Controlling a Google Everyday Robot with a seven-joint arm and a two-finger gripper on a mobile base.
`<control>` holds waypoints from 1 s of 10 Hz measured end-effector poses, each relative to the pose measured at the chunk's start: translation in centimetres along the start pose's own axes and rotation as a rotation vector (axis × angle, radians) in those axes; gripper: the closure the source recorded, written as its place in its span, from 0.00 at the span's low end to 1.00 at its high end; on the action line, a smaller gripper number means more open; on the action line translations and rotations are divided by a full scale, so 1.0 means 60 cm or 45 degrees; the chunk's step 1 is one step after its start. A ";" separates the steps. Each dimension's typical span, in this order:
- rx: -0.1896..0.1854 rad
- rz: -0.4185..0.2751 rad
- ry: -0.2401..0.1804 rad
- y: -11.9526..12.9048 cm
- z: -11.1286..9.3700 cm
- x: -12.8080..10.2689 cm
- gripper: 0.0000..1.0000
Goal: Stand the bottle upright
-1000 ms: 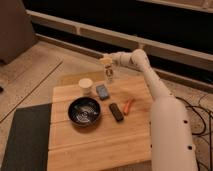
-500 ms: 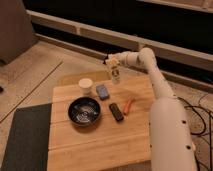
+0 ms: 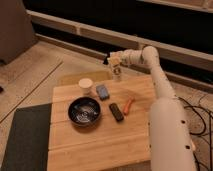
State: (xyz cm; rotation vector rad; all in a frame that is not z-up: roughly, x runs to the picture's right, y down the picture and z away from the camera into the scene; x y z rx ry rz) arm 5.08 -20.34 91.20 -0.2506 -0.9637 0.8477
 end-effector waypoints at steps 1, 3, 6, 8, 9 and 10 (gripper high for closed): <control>0.001 -0.014 -0.018 -0.001 -0.001 -0.005 1.00; 0.003 -0.064 -0.138 -0.004 -0.006 -0.032 1.00; -0.054 -0.160 -0.447 0.012 -0.029 -0.071 1.00; -0.123 -0.182 -0.546 0.032 -0.035 -0.045 1.00; -0.154 -0.178 -0.543 0.041 -0.029 -0.028 1.00; -0.202 -0.166 -0.512 0.053 -0.012 0.003 1.00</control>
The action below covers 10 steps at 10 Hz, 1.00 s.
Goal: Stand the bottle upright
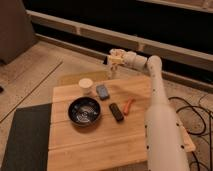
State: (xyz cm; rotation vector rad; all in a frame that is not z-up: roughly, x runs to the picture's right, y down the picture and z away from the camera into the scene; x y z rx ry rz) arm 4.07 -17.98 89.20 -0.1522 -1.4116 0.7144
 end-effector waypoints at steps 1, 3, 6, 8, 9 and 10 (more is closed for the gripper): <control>-0.009 0.011 0.011 0.002 -0.003 0.011 1.00; -0.023 0.032 0.036 0.002 -0.011 0.030 1.00; -0.042 0.068 0.070 0.005 -0.022 0.043 0.99; -0.083 0.101 0.096 0.018 -0.011 0.050 0.85; -0.091 0.126 0.100 0.020 -0.012 0.052 0.71; -0.090 0.137 0.098 0.019 -0.014 0.052 0.63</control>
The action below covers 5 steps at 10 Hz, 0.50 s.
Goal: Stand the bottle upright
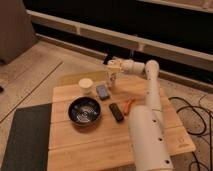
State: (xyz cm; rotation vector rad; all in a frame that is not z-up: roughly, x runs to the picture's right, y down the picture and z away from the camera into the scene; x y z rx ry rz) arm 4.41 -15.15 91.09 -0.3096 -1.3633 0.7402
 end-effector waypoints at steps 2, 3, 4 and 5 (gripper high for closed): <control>0.002 0.031 -0.002 -0.001 -0.004 0.003 0.50; -0.002 0.045 0.001 0.000 -0.001 0.005 0.40; -0.004 0.055 0.003 0.001 -0.001 0.007 0.32; -0.006 0.067 0.006 0.001 -0.002 0.010 0.29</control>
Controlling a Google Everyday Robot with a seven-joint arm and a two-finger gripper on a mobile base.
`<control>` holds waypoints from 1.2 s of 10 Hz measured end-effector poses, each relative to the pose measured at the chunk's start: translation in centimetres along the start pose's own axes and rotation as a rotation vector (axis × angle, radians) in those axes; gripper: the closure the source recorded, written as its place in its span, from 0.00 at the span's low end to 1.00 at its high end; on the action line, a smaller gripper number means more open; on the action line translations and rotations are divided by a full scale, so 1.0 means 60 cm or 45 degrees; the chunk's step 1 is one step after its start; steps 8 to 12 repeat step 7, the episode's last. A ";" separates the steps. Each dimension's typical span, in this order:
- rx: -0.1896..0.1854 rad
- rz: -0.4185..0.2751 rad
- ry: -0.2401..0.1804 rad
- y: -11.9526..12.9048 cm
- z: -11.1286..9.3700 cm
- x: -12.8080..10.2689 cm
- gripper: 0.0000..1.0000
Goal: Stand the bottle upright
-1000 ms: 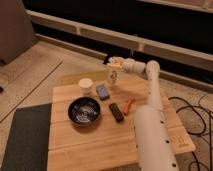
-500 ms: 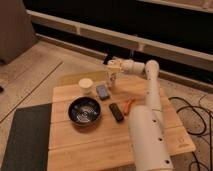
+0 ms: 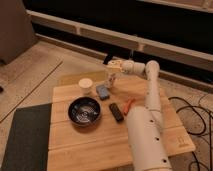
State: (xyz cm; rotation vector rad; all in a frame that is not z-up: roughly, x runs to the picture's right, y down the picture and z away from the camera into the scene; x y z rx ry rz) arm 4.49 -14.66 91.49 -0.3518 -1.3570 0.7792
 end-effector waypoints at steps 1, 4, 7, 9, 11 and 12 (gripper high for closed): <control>-0.003 0.008 0.002 0.001 0.001 0.002 0.29; -0.017 0.031 0.008 0.005 0.005 0.008 0.29; -0.014 0.040 0.011 0.003 0.007 0.007 0.29; -0.014 0.040 0.011 0.003 0.007 0.007 0.29; -0.014 0.040 0.011 0.003 0.007 0.007 0.29; -0.014 0.040 0.011 0.003 0.007 0.007 0.29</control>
